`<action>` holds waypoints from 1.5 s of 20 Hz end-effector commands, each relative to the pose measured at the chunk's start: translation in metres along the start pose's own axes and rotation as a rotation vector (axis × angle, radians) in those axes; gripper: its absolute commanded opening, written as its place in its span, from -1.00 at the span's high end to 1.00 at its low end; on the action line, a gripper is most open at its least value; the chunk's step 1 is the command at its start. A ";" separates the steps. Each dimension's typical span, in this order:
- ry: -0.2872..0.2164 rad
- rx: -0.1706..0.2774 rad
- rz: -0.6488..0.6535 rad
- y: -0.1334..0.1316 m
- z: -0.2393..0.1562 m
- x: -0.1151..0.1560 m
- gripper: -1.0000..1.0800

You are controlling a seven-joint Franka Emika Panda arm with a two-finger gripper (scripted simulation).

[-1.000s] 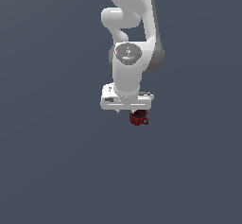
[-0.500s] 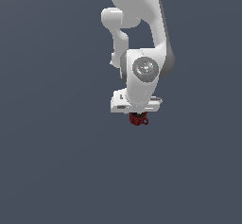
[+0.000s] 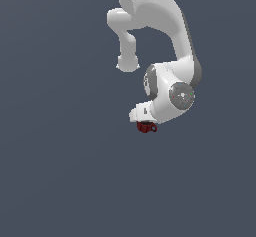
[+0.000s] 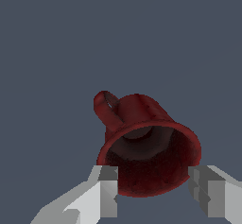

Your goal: Pick up the object and move it to a goal position.

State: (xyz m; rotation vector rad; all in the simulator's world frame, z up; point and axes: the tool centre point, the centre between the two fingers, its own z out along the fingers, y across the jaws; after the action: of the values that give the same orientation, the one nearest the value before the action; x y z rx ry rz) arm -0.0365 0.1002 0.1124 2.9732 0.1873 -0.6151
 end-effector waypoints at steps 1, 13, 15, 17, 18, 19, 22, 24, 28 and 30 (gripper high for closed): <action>-0.047 -0.021 -0.014 -0.010 0.005 -0.002 -0.23; -0.164 -0.081 -0.047 -0.034 0.017 -0.010 -0.23; -0.168 -0.083 -0.048 -0.035 0.017 -0.011 -0.23; -0.165 -0.082 -0.048 -0.035 0.017 -0.010 -0.23; -0.165 -0.082 -0.048 -0.035 0.018 -0.011 -0.23; -0.165 -0.082 -0.048 -0.035 0.018 -0.011 -0.23; -0.166 -0.082 -0.048 -0.034 0.024 -0.012 -0.23; -0.167 -0.082 -0.048 -0.034 0.030 -0.013 -0.23; -0.167 -0.083 -0.048 -0.033 0.041 -0.015 -0.23; -0.168 -0.083 -0.048 -0.033 0.043 -0.016 -0.23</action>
State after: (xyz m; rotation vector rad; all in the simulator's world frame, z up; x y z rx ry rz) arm -0.0709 0.1262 0.0790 2.8275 0.2639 -0.8376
